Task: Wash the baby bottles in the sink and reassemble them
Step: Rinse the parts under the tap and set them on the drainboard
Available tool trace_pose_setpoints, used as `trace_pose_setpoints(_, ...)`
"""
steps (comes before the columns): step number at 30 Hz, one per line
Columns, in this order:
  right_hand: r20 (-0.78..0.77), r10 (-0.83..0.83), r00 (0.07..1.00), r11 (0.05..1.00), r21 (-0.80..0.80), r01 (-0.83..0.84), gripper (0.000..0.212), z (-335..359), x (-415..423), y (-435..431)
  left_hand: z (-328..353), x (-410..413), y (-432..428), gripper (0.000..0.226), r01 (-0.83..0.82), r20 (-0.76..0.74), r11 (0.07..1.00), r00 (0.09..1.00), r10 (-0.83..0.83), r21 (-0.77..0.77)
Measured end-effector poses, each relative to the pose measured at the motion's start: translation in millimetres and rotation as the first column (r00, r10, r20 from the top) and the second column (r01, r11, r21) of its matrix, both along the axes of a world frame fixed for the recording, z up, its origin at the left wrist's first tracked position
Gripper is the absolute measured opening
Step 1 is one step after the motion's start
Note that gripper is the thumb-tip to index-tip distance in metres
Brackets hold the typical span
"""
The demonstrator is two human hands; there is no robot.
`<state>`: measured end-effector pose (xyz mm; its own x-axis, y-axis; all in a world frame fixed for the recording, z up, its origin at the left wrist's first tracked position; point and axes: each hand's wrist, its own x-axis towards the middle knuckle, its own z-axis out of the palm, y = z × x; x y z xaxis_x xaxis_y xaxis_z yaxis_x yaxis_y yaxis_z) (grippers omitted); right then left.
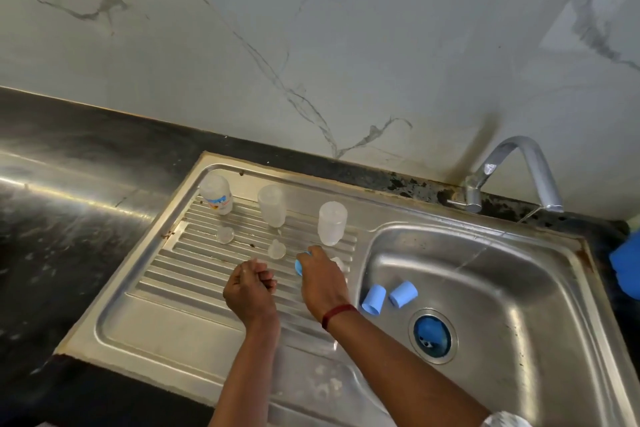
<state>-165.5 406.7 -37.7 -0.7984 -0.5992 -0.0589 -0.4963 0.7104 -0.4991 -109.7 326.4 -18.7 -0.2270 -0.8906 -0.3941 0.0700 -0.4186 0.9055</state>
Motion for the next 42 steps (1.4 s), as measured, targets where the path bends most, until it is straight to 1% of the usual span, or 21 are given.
trace_pose_setpoints(5,-0.024,-0.037,0.999,0.999,-0.012,0.037,0.021,1,-1,-4,1,2,-2,0.031,-0.01,0.021,1.0,1.0,0.011,-0.024)
trace_pose_setpoints(7,-0.044,-0.063,0.997,0.996,-0.063,0.06,0.024,-1,-2,1,3,2,-1,0.031,-0.004,0.028,0.999,1.0,0.005,-0.035)
trace_pose_setpoints(9,-0.051,-0.085,0.995,0.989,-0.127,0.078,0.033,-2,-2,12,4,-1,3,0.03,0.011,0.035,0.999,0.999,-0.009,-0.045)
trace_pose_setpoints(11,-0.069,-0.132,0.989,0.973,-0.202,0.116,0.036,-1,0,29,8,-4,11,0.03,0.032,0.019,0.998,0.999,-0.031,-0.049)
trace_pose_setpoints(14,-0.156,-0.233,0.96,0.935,-0.306,0.178,0.031,0,5,63,16,-10,31,0.028,0.111,-0.041,0.992,0.993,-0.114,-0.063)
trace_pose_setpoints(17,-0.144,-0.343,0.928,0.903,-0.322,0.284,0.027,-6,10,106,22,-17,61,0.026,0.275,-0.112,0.961,0.954,-0.277,-0.038)
trace_pose_setpoints(18,-0.101,-0.386,0.917,0.887,-0.313,0.339,0.026,-10,10,119,22,-19,71,0.025,0.355,-0.12,0.935,0.927,-0.355,-0.025)
trace_pose_setpoints(20,-0.002,-0.456,0.89,0.855,-0.281,0.437,0.028,-18,11,145,18,-22,94,0.021,0.54,-0.081,0.842,0.839,-0.538,0.001)
trace_pose_setpoints(22,0.079,-0.474,0.877,0.851,-0.214,0.479,0.031,-25,11,167,9,-25,115,0.023,0.715,-0.005,0.697,0.698,-0.716,0.055)
trace_pose_setpoints(23,0.114,-0.475,0.873,0.856,-0.17,0.488,0.032,-28,11,176,3,-26,122,0.031,0.781,0.04,0.616,0.615,-0.787,0.1)
trace_pose_setpoints(25,0.175,-0.462,0.87,0.876,-0.065,0.478,0.033,-35,10,194,-11,-30,134,0.05,0.861,0.12,0.471,0.455,-0.882,0.192)
trace_pose_setpoints(26,0.202,-0.447,0.871,0.888,-0.017,0.46,0.033,-41,9,202,-17,-33,139,0.054,0.879,0.145,0.416,0.391,-0.909,0.234)
trace_pose_setpoints(28,0.265,-0.408,0.874,0.911,0.061,0.407,0.03,-52,6,212,-29,-36,144,0.049,0.885,0.155,0.354,0.321,-0.934,0.302)
trace_pose_setpoints(30,0.314,-0.364,0.877,0.931,0.126,0.342,0.031,-65,3,218,-37,-39,147,0.039,0.876,0.161,0.348,0.311,-0.937,0.332)
trace_pose_setpoints(34,0.383,-0.275,0.882,0.952,0.238,0.194,0.038,-89,-1,217,-48,-44,151,0.036,0.865,0.178,0.356,0.311,-0.933,0.354)
trace_pose_setpoints(38,0.415,-0.226,0.881,0.947,0.305,0.099,0.048,-106,-3,209,-55,-49,154,0.03,0.832,0.226,0.415,0.352,-0.908,0.368)
trace_pose_setpoints(42,0.381,-0.167,0.909,0.926,0.377,0.013,0.049,-121,2,203,-64,-54,156,0.028,0.814,0.258,0.472,0.402,-0.879,0.338)
